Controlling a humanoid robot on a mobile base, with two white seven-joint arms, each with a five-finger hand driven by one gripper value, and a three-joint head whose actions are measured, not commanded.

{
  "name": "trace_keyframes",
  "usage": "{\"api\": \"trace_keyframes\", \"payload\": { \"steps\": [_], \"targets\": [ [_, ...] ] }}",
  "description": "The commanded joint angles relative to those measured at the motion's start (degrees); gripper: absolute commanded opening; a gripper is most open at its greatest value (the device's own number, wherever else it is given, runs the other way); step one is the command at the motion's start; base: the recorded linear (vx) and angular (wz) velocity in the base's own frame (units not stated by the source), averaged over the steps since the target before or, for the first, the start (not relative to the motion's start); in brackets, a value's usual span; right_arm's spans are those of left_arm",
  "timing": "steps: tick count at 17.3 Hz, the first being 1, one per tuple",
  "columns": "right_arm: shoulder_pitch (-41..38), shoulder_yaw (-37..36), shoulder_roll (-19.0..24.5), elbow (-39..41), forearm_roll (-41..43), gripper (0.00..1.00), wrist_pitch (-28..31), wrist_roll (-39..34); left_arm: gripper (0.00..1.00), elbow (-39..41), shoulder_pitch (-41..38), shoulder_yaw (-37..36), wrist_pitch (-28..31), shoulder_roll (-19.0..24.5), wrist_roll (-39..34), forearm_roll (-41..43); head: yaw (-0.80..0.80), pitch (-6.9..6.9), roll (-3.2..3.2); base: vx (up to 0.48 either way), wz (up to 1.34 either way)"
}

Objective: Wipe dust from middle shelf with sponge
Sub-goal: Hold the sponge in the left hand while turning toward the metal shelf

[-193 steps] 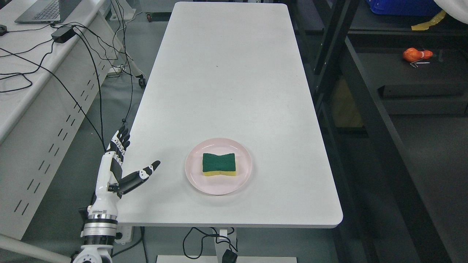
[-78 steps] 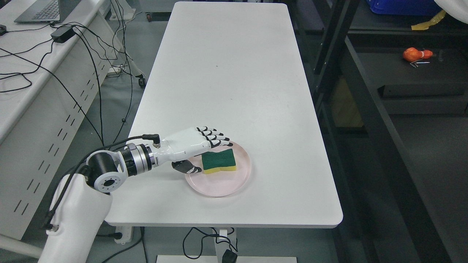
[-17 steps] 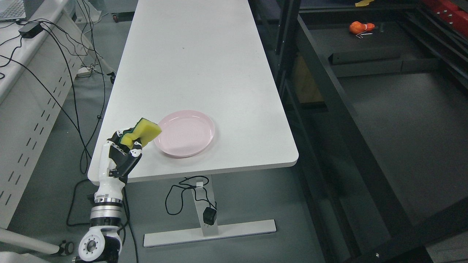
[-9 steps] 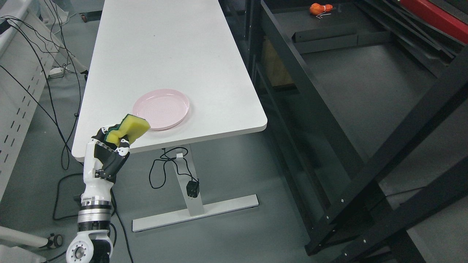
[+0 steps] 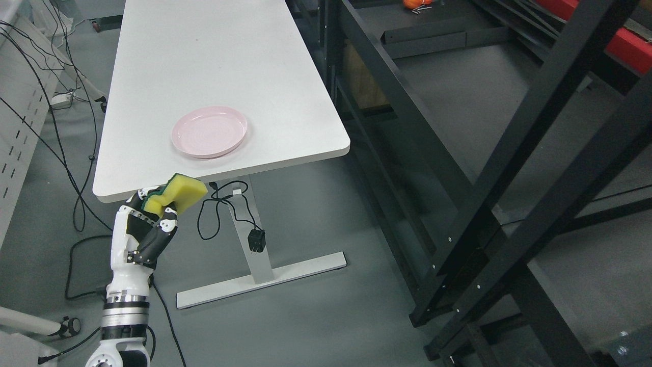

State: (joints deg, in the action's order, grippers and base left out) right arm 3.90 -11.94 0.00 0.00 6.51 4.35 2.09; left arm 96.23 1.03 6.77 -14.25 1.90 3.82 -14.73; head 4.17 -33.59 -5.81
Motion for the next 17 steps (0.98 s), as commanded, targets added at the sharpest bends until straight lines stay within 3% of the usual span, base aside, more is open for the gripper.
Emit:
{"api": "trace_keyframes", "payload": {
  "steps": [1, 5, 17],
  "targets": [
    [0.05, -0.02, -1.0, 1.0, 0.0, 1.0, 0.04, 0.02, 0.0, 1.33, -3.04, -1.66, -0.51, 0.3, 0.05, -0.04, 0.0, 0.0, 0.0, -0.162, -0.16],
    [-0.03, -0.02, -1.0, 1.0, 0.0, 1.0, 0.04, 0.02, 0.0, 1.42, -4.64, -6.32, -3.67, 0.29, -0.04, 0.31, 0.0, 0.0, 0.0, -0.162, -0.25],
    [-0.03, -0.02, -1.0, 1.0, 0.0, 1.0, 0.04, 0.02, 0.0, 1.15, -2.88, -13.26, -3.68, 0.39, 1.28, 2.51, 0.0, 0.0, 0.0, -0.159, -0.66]
  ]
}}
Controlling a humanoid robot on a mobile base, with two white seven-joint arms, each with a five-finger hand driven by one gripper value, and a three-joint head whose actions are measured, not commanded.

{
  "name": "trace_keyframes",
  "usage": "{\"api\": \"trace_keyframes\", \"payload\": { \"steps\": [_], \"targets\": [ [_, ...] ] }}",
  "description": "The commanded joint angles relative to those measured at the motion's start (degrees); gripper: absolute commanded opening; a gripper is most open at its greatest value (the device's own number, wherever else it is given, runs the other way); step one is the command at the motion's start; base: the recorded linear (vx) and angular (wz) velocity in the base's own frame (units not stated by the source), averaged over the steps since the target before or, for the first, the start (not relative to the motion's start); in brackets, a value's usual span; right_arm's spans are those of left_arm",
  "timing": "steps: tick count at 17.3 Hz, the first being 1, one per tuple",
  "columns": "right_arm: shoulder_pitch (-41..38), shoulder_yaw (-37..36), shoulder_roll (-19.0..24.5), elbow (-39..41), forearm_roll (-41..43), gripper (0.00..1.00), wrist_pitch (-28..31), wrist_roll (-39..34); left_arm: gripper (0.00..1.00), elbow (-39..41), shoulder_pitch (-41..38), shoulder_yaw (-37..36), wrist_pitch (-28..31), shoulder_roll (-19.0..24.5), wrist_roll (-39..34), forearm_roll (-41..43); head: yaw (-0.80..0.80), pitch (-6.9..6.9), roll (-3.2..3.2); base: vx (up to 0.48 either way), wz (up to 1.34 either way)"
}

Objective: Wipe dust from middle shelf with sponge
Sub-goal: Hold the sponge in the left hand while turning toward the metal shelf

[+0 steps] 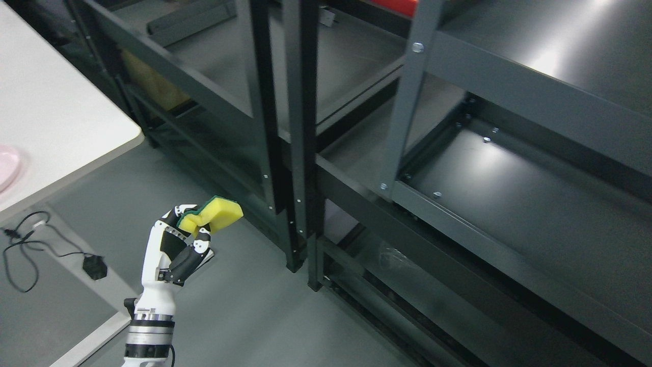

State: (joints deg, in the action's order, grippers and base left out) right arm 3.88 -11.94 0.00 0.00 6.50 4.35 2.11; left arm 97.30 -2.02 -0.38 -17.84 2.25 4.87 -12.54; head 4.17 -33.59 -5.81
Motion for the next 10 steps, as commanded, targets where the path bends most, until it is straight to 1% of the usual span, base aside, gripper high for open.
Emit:
{"api": "trace_keyframes", "payload": {
  "steps": [1, 4, 7, 10],
  "targets": [
    [-0.01, -0.01, -1.0, 1.0, 0.0, 1.0, 0.04, 0.0, 0.0, 0.17, 0.35, -7.52, -0.26, -0.05, 0.23, 0.41, 0.0, 0.0, 0.0, -0.106, -0.76],
    [-0.01, -0.01, -1.0, 1.0, 0.0, 1.0, 0.04, 0.0, 0.0, 0.17, 1.06, -8.85, -0.53, 0.13, 0.4, 0.5, 0.0, 0.0, 0.0, -0.099, -0.72],
    [0.08, -0.01, -1.0, 1.0, 0.0, 1.0, 0.04, 0.0, 0.01, 0.08, 1.06, -12.79, -0.7, 0.22, 0.4, 0.59, 0.0, 0.0, 0.0, -0.081, -0.69],
    [-0.01, -0.01, -1.0, 1.0, 0.0, 1.0, 0.04, 0.0, 0.01, -0.36, 2.81, -14.04, -0.62, 0.22, 0.49, 4.26, 0.0, 0.0, 0.0, -0.071, -0.62]
  ]
}}
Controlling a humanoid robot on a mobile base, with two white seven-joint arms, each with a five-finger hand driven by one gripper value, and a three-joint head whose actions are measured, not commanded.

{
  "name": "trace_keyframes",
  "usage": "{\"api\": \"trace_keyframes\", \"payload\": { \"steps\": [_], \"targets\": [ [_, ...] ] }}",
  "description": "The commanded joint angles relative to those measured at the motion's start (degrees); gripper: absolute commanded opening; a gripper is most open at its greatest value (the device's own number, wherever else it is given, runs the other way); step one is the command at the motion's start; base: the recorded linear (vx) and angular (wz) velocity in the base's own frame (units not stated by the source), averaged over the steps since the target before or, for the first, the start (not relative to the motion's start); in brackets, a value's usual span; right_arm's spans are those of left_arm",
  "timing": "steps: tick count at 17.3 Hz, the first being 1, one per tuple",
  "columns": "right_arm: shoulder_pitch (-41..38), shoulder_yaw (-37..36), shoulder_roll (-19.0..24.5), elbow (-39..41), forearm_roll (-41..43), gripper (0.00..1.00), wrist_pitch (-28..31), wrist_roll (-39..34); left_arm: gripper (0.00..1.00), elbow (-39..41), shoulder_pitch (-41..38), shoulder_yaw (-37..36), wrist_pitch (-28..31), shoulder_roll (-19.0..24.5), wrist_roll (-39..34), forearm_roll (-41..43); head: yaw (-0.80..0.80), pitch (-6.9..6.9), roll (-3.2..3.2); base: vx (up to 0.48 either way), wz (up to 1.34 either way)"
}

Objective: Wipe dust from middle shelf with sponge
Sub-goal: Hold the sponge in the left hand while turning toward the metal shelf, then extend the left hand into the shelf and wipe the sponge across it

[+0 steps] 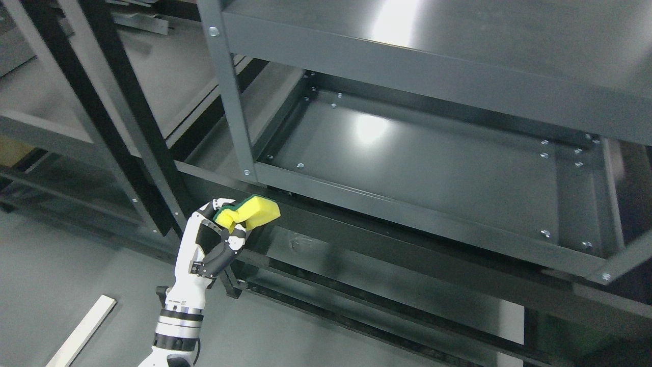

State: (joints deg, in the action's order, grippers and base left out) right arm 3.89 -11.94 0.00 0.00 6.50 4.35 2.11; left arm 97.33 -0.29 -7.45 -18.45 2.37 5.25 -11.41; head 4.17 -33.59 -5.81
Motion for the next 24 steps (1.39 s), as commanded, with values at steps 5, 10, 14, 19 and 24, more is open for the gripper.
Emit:
{"api": "trace_keyframes", "payload": {
  "steps": [5, 10, 14, 19, 24],
  "targets": [
    [-0.03, -0.02, -1.0, 1.0, 0.0, 1.0, 0.04, 0.0, 0.0, -0.3, 5.55, -9.75, -2.99, 0.09, 9.06, 8.66, 0.0, 0.01, 0.0, -0.05, -0.47],
    [-0.03, -0.02, -1.0, 1.0, 0.0, 1.0, 0.04, 0.0, 0.0, -0.92, 24.6, -21.88, -3.61, -0.52, 13.12, 18.78, 0.0, 0.02, 0.0, -0.035, -0.27],
    [-0.03, -0.02, -1.0, 1.0, 0.0, 1.0, 0.04, 0.0, 0.0, -1.79, 40.76, -31.89, -6.07, -1.37, 12.94, 25.02, 0.0, 0.02, 0.0, -0.008, -0.04],
    [-0.03, -0.02, -1.0, 1.0, 0.0, 1.0, 0.04, 0.0, 0.0, -2.06, 60.2, -46.32, -6.07, -1.37, 12.5, 26.0, 0.0, 0.02, 0.0, 0.005, 0.02],
    [-0.03, -0.02, -1.0, 1.0, 0.0, 1.0, 0.04, 0.0, 0.0, -1.89, 67.0, -43.02, -9.04, -1.37, 18.45, 31.96, 0.0, 0.02, 0.0, 0.0, 0.0]
  ]
}}
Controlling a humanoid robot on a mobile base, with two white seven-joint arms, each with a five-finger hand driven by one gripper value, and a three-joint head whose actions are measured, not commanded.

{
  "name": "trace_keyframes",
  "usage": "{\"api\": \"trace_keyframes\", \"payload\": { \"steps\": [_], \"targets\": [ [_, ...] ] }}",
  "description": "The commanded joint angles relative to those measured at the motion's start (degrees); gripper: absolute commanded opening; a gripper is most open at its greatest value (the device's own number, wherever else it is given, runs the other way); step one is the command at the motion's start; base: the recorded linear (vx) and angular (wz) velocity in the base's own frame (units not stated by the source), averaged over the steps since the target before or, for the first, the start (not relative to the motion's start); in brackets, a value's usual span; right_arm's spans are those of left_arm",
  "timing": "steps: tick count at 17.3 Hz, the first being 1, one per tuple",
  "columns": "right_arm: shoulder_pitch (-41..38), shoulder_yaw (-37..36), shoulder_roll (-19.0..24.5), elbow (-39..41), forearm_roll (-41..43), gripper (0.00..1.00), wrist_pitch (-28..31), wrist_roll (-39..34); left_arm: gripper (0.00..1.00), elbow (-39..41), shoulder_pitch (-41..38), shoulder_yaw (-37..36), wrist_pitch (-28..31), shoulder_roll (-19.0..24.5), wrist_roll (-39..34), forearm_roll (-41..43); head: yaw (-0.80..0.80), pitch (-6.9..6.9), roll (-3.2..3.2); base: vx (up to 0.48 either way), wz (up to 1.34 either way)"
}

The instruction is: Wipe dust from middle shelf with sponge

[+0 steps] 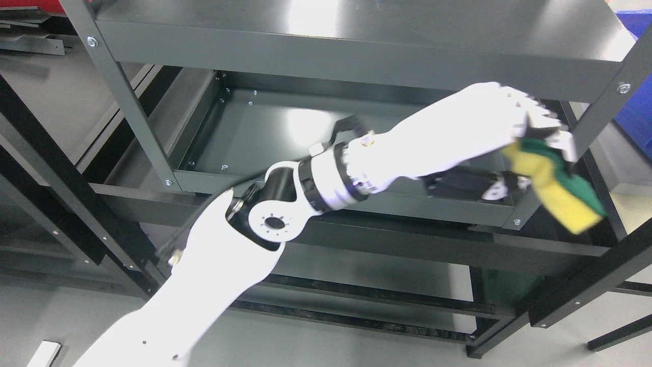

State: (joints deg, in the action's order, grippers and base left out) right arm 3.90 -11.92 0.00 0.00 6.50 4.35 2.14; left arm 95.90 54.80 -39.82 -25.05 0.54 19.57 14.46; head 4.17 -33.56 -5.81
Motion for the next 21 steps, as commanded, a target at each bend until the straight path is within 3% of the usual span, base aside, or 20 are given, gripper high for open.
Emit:
{"api": "trace_keyframes", "payload": {
  "steps": [1, 4, 7, 10, 16, 21],
  "targets": [
    [-0.03, -0.03, -1.0, 1.0, 0.0, 1.0, 0.04, -0.03, 0.0, -0.45, 12.17, -8.02, -5.68, 0.46, 7.64, 8.45, 0.0, 0.0, 0.0, 0.0, 0.0],
    [-0.03, -0.03, -1.0, 1.0, 0.0, 1.0, 0.04, -0.03, 0.0, -0.19, 12.0, -1.07, -13.77, 5.68, 14.95, 10.41, 0.0, 0.0, 0.0, 0.0, 0.0],
    [0.05, -0.03, -1.0, 1.0, 0.0, 1.0, 0.04, -0.03, 0.0, 0.34, 11.74, 5.52, -19.95, 13.32, 16.11, 10.33, 0.0, 0.0, 0.0, 0.0, 0.0],
    [-0.03, -0.03, -1.0, 1.0, 0.0, 1.0, 0.04, -0.03, 0.0, 0.86, 10.78, 10.89, -19.95, 22.03, 15.68, 8.14, 0.0, 0.0, 0.0, 0.0, 0.0],
    [0.05, -0.03, -1.0, 1.0, 0.0, 1.0, 0.04, -0.03, 0.0, 4.12, 7.88, 16.87, -19.95, 40.3, 15.67, -7.76, 0.0, 0.0, 0.0, 0.0, 0.0],
    [-0.03, -0.03, -1.0, 1.0, 0.0, 1.0, 0.04, -0.03, 0.0, 4.56, 1.82, 24.42, -19.95, 58.67, 15.67, -17.7, 0.0, 0.0, 0.0, 0.0, 0.0]
  ]
}}
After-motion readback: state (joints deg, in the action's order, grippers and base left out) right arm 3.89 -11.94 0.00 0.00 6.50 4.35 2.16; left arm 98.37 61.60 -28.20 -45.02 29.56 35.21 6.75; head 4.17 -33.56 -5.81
